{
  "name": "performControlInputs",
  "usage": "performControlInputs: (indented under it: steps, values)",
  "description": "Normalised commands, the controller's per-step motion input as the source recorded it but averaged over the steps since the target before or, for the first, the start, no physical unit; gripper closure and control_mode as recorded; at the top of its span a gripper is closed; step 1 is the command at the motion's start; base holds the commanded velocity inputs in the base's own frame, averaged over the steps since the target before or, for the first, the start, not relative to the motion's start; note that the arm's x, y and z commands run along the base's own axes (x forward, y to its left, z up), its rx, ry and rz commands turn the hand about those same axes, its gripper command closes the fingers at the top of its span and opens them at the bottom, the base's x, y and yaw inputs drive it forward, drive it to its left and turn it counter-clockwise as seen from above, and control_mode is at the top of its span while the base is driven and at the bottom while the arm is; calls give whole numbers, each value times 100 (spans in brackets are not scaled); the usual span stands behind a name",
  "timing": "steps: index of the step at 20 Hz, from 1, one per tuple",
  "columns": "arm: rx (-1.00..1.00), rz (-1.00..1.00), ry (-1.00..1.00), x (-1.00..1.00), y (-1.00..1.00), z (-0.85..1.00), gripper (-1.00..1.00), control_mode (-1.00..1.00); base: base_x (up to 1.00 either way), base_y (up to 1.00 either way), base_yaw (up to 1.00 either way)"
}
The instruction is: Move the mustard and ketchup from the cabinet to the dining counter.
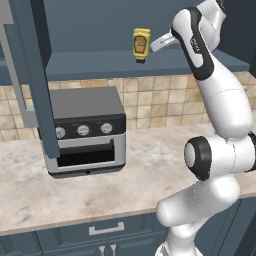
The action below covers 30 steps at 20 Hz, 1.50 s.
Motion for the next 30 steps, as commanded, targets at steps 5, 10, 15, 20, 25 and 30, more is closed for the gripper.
performControlInputs:
  steps: [5, 10, 15, 20, 25, 30]
  values:
    - [0, -2, 0, 27, 7, -6, -100, -100, 0, 0, 0]
    - [0, 0, 0, 26, 3, -4, -100, -100, 0, 0, 0]
    - [0, 0, 0, 20, 3, 0, -100, -100, 0, 0, 0]
    - [0, 0, 0, 16, 7, 0, -100, -100, 0, 0, 0]
    - [0, 0, 0, 11, 14, 0, -100, -100, 0, 0, 0]
    - [0, 0, 0, 13, 13, -2, -100, -100, 0, 0, 0]
